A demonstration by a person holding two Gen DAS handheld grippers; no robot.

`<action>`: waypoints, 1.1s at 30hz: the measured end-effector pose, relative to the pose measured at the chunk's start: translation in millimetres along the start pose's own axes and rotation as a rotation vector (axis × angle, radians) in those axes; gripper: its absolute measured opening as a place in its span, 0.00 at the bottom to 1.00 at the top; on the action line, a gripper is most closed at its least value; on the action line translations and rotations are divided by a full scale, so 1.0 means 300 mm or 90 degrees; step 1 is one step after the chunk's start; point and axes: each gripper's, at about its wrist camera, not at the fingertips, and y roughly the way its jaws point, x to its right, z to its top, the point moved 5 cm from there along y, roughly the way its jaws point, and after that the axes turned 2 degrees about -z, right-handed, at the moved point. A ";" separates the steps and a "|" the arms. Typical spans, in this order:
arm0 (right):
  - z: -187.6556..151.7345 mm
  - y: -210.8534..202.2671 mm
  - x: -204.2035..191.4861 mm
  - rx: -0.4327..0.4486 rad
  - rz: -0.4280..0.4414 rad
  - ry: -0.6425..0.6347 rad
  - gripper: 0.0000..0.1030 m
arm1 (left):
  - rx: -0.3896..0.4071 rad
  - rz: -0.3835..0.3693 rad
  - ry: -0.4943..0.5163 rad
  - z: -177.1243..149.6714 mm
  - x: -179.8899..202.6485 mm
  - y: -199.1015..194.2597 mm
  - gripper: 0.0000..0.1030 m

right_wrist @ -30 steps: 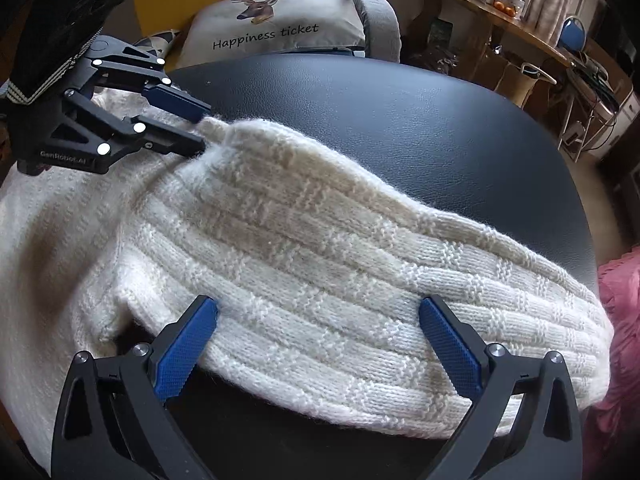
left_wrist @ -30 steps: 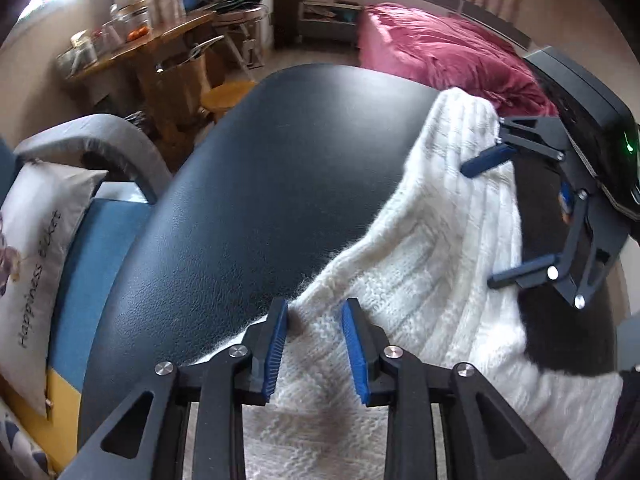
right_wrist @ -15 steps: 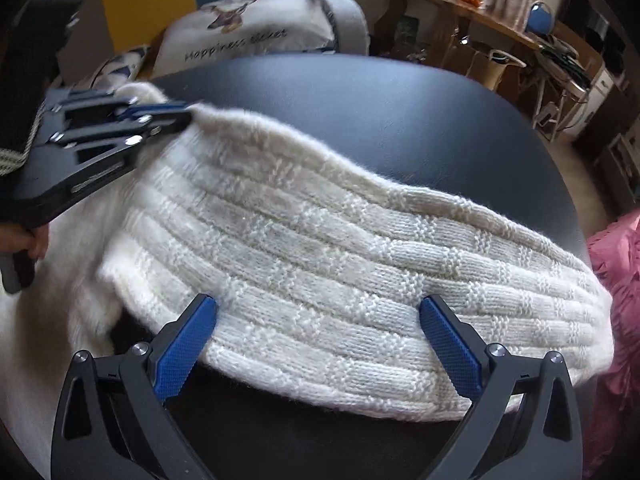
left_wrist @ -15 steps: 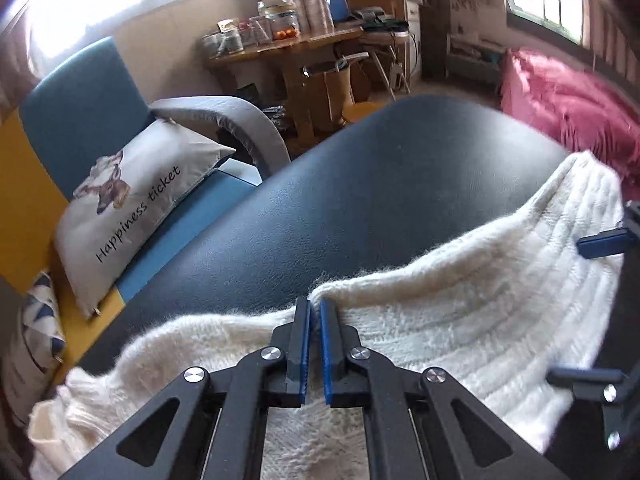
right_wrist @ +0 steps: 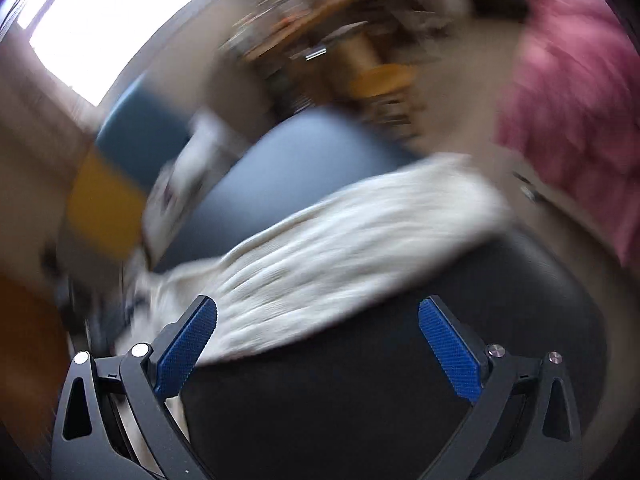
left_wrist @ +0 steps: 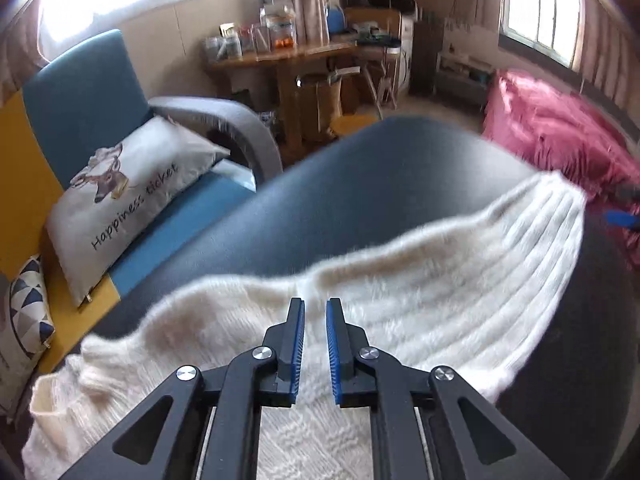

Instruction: Fold clothes

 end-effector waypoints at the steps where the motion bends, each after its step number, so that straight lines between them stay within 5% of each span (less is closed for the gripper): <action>1: 0.013 -0.007 0.059 0.011 -0.016 0.032 1.00 | -0.010 -0.002 -0.003 -0.013 0.003 0.015 0.10; 3: 0.030 0.001 0.153 0.028 -0.035 0.090 1.00 | -0.021 -0.004 -0.007 -0.033 0.007 0.035 0.10; 8: 0.076 0.041 0.168 0.061 0.027 0.133 1.00 | -0.021 -0.014 -0.024 -0.035 -0.001 0.037 0.11; 12: 0.104 0.092 0.116 0.063 -0.053 0.071 0.96 | -0.015 -0.016 -0.028 -0.037 -0.006 0.037 0.11; 15: 0.119 0.126 0.100 0.057 -0.154 0.027 0.66 | -0.008 -0.012 -0.023 -0.041 0.000 0.030 0.11; 17: 0.128 0.137 0.110 0.056 -0.204 0.023 0.07 | -0.004 -0.011 -0.023 -0.043 0.000 0.028 0.11; 27: 0.024 -0.071 0.032 0.103 -0.218 -0.045 0.07 | 0.000 -0.027 -0.037 -0.044 -0.013 0.031 0.12; 33: -0.071 -0.010 0.168 0.067 -0.229 0.012 0.08 | -0.022 -0.019 -0.011 -0.023 -0.001 0.038 0.12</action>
